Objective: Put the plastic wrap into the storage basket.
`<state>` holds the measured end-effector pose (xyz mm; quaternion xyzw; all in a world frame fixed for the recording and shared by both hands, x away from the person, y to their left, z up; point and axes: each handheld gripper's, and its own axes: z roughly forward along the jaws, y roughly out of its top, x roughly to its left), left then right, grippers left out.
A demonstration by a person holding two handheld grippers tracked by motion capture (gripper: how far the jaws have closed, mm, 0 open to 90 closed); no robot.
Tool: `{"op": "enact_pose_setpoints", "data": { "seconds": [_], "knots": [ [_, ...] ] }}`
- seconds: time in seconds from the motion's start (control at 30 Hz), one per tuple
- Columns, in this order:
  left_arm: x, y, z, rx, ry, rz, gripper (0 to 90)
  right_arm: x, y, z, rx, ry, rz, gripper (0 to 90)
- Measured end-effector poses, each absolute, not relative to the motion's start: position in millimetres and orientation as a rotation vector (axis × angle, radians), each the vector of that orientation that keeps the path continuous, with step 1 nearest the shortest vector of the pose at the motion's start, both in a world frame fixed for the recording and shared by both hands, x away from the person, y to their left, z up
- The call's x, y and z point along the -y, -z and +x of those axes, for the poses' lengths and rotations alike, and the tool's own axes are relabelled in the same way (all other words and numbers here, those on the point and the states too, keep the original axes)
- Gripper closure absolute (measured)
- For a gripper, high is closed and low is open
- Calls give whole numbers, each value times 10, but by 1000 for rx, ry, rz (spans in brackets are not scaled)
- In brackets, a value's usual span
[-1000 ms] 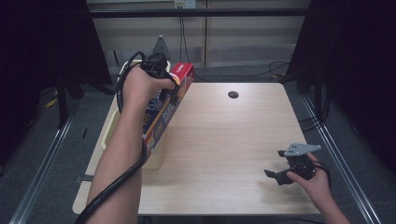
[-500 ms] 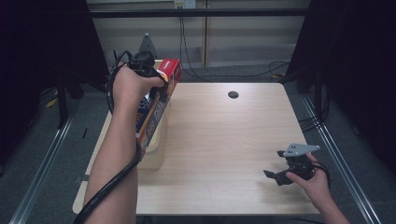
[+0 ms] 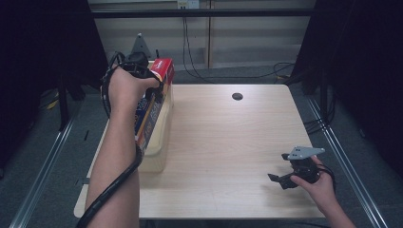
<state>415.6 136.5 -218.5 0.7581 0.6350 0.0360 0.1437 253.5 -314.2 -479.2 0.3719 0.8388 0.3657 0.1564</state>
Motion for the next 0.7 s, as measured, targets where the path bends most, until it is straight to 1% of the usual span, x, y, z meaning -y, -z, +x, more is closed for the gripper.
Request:
{"op": "enact_pose_setpoints", "data": {
  "seconds": [0.4,0.7],
  "knots": [
    [-1522,2163,4132,-1852,-112,2137,408,3141,4784,2529,-2401,-1045,1064,33],
    [-1582,2216,4139,-1891,-126,2099,407,3133,4782,2530,-2397,-1042,1063,33]
  ]
}}
